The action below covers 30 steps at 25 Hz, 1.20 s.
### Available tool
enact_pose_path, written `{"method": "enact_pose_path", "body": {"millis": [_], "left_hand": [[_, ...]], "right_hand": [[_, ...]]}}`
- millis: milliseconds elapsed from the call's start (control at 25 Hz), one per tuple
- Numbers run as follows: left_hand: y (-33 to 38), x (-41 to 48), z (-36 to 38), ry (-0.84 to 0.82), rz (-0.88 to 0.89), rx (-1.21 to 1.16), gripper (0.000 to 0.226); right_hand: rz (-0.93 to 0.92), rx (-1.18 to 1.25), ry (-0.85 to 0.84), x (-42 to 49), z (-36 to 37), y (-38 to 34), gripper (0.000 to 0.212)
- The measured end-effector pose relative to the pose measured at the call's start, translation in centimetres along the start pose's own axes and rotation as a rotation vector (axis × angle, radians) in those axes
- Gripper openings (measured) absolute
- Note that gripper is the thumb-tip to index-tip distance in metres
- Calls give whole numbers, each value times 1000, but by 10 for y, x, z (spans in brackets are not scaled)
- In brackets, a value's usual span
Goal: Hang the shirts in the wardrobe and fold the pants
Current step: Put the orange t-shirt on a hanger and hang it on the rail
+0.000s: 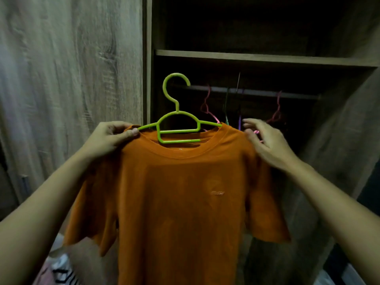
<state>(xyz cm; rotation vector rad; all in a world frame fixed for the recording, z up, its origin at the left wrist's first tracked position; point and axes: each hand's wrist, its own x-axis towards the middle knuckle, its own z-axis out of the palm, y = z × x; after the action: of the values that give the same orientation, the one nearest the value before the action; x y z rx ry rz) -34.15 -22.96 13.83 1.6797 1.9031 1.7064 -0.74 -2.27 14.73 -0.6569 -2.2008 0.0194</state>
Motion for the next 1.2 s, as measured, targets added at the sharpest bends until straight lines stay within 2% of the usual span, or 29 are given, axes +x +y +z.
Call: {"method": "enact_pose_path", "body": {"millis": [80,200,280,400,480,560,640,720,800,880,960,1080,1160,1200], "left_hand": [[0,-2,4,-46,5,-19,11],[-3,-4,-5,-109,18,67,22],[-7,-6,-25,-231,18,233,29],[-11,-23,-44,-389,-41,93,45],[-15,-32,-47,-312,-27,43,49],[-20,-34,-43,-179,18,190,46],[-20,-32,-32,-106,67,347,38],[-14,-31,-15,-90,79,388,38],[-11,-28,3,-82,66,413,39],[-12,-25,22,-80,33,414,37],[-11,-19,39,-82,-12,410,32],[-7,-7,56,-148,-100,336,8],[-4,-9,68,-217,-126,167,28],[-2,-10,77,-217,-90,102,30]], "right_hand": [[-103,-97,-161,14,10,-25,34],[-62,61,-116,17,29,-36,10],[-13,190,-101,16,40,-41,9],[42,241,-144,22,53,-45,11],[84,151,-108,34,61,-57,16],[98,151,1,42,75,-87,25],[125,253,8,43,95,-127,19],[276,409,-217,43,113,-159,9],[490,589,-424,49,124,-172,25],[655,773,-479,56,133,-171,27],[723,870,-423,66,144,-158,22],[742,835,-199,86,159,-130,12],[741,815,-92,102,159,-114,10],[712,821,-88,111,158,-104,12]]}}
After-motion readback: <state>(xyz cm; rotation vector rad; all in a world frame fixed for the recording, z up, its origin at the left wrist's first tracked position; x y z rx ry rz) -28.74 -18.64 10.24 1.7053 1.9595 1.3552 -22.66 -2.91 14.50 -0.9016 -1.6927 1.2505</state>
